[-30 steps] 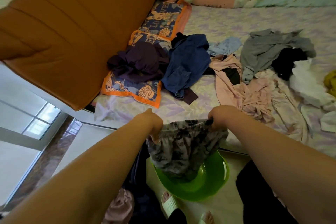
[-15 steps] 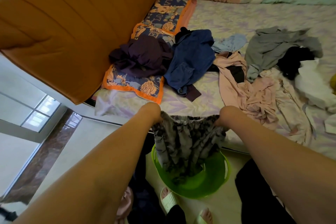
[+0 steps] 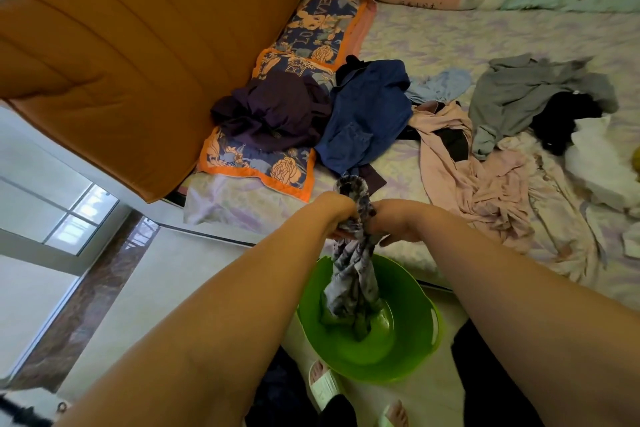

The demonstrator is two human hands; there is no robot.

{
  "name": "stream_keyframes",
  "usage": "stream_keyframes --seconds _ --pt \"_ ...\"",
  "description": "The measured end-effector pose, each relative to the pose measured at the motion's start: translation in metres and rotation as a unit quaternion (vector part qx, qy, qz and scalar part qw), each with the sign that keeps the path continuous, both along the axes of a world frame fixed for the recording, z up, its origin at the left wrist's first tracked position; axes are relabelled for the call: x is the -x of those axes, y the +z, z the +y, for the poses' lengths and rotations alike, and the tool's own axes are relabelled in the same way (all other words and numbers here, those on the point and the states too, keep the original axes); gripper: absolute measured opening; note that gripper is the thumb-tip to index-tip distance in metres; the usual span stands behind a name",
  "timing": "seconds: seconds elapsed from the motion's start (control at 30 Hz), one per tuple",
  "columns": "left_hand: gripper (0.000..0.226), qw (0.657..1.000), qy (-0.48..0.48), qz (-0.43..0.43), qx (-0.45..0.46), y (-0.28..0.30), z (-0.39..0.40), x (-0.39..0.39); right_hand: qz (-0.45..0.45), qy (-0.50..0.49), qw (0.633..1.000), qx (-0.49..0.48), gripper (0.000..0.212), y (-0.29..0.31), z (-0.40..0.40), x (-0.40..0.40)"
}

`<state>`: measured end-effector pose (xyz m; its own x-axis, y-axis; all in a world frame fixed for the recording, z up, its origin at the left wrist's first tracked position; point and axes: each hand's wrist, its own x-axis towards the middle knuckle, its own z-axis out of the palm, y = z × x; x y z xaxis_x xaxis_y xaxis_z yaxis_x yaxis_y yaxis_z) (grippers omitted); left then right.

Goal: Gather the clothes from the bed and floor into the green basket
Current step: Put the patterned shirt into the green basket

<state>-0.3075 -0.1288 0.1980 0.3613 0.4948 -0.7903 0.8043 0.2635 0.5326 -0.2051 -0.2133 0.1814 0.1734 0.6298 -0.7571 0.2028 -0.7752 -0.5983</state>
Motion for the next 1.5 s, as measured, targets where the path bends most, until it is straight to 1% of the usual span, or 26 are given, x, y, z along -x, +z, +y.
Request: stream_keyframes --seconds 0.07,0.1,0.17,0.23,0.27,0.3,0.37,0.43,0.5,0.53,0.57,0.6,0.63,0.7,0.77,0.8,0.87,0.9,0.97,1.03,1.1,1.13,1.2,1.33,1.4,1.5 --pt "0.007 0.999 -0.017 -0.023 -0.017 0.006 0.001 -0.001 0.05 0.031 0.998 0.013 0.038 0.003 0.001 -0.002" --pt "0.009 0.999 -0.027 -0.037 -0.006 0.012 0.001 -0.001 0.033 0.044 0.998 0.014 0.045 0.003 0.002 -0.002" --pt "0.014 0.996 -0.026 -0.08 0.02 0.016 0.001 -0.001 -0.07 0.046 0.996 -0.005 0.046 0.002 0.004 -0.001" --pt "0.014 0.993 -0.004 -0.116 0.021 0.02 0.001 -0.003 -0.177 0.019 0.983 -0.042 0.028 -0.001 0.007 -0.002" --pt "0.014 0.993 -0.023 -0.117 -0.015 0.016 0.003 -0.004 -0.21 0.012 0.976 -0.054 0.02 0.0 0.007 -0.002" --pt "0.014 0.988 -0.074 -0.11 -0.085 0.011 0.006 -0.003 -0.237 0.016 0.969 -0.06 0.016 0.003 0.008 -0.004" --pt "0.028 0.947 -0.152 -0.093 -0.268 -0.004 0.015 0.006 -0.298 0.064 0.95 -0.063 0.011 0.01 0.01 -0.012" --pt "0.046 0.9 -0.21 -0.06 -0.378 -0.016 0.025 0.021 -0.332 0.124 0.933 -0.065 0.011 0.019 0.009 -0.018" --pt "0.099 0.828 -0.35 0.024 -0.437 -0.029 0.027 0.029 -0.324 0.151 0.93 -0.084 0.016 0.022 0.007 -0.023" --pt "0.119 0.807 -0.391 0.046 -0.441 -0.035 0.025 0.029 -0.306 0.156 0.934 -0.097 0.016 0.023 0.006 -0.024" --pt "0.126 0.795 -0.419 0.052 -0.436 -0.035 0.021 0.029 -0.284 0.159 0.94 -0.103 0.015 0.023 0.004 -0.023" --pt "0.121 0.799 -0.434 0.043 -0.413 -0.037 0.017 0.027 -0.265 0.161 0.944 -0.109 0.016 0.021 0.002 -0.022" --pt "0.107 0.807 -0.446 0.032 -0.386 -0.038 0.014 0.025 -0.251 0.162 0.948 -0.114 0.021 0.019 0.0 -0.02" --pt "0.062 0.817 -0.465 0.025 -0.339 -0.039 0.009 0.022 -0.244 0.172 0.949 -0.105 0.033 0.011 -0.005 -0.016" --pt "0.025 0.822 -0.486 0.048 -0.294 -0.035 0.003 0.024 -0.26 0.209 0.941 -0.05 0.033 0.003 -0.011 -0.009" --pt "0.02 0.823 -0.5 0.074 -0.259 -0.037 0.001 0.025 -0.263 0.228 0.937 -0.017 0.03 -0.003 -0.014 -0.007" --pt "0.018 0.817 -0.526 0.134 -0.196 -0.047 -0.004 0.028 -0.235 0.253 0.938 0.041 0.016 -0.019 -0.021 -0.002" --pt "0.018 0.808 -0.54 0.16 -0.174 -0.053 -0.006 0.03 -0.208 0.259 0.941 0.067 0.016 -0.028 -0.024 0.001" --pt "0.029 0.797 -0.56 0.187 -0.126 -0.07 -0.011 0.033 -0.147 0.261 0.947 0.111 0.028 -0.045 -0.031 0.005" --pt "0.044 0.811 -0.551 0.189 -0.053 -0.087 -0.014 0.036 -0.098 0.244 0.955 0.138 0.026 -0.062 -0.036 0.007" --pt "0.046 0.83 -0.531 0.168 -0.014 -0.099 -0.013 0.037 -0.075 0.215 0.963 0.145 0.03 -0.079 -0.04 0.004" --pt "0.047 0.837 -0.524 0.155 -0.019 -0.104 -0.012 0.036 -0.077 0.207 0.965 0.142 0.029 -0.086 -0.041 0.003" --pt "0.05 0.835 -0.528 0.131 -0.082 -0.117 -0.009 0.033 -0.113 0.208 0.964 0.125 0.027 -0.101 -0.04 0.0" --pt "0.043 0.796 -0.527 0.117 -0.275 -0.144 -0.003 0.027 -0.253 0.212 0.942 0.055 0.016 -0.131 -0.031 -0.001" --pt "0.044 0.774 -0.549 0.129 -0.288 -0.154 -0.001 0.025 -0.257 0.206 0.943 0.053 0.017 -0.142 -0.026 0.001" --pt "0.053 0.741 -0.601 0.161 -0.253 -0.162 0.0 0.021 -0.189 0.246 0.946 0.092 0.035 -0.152 -0.025 0.007"
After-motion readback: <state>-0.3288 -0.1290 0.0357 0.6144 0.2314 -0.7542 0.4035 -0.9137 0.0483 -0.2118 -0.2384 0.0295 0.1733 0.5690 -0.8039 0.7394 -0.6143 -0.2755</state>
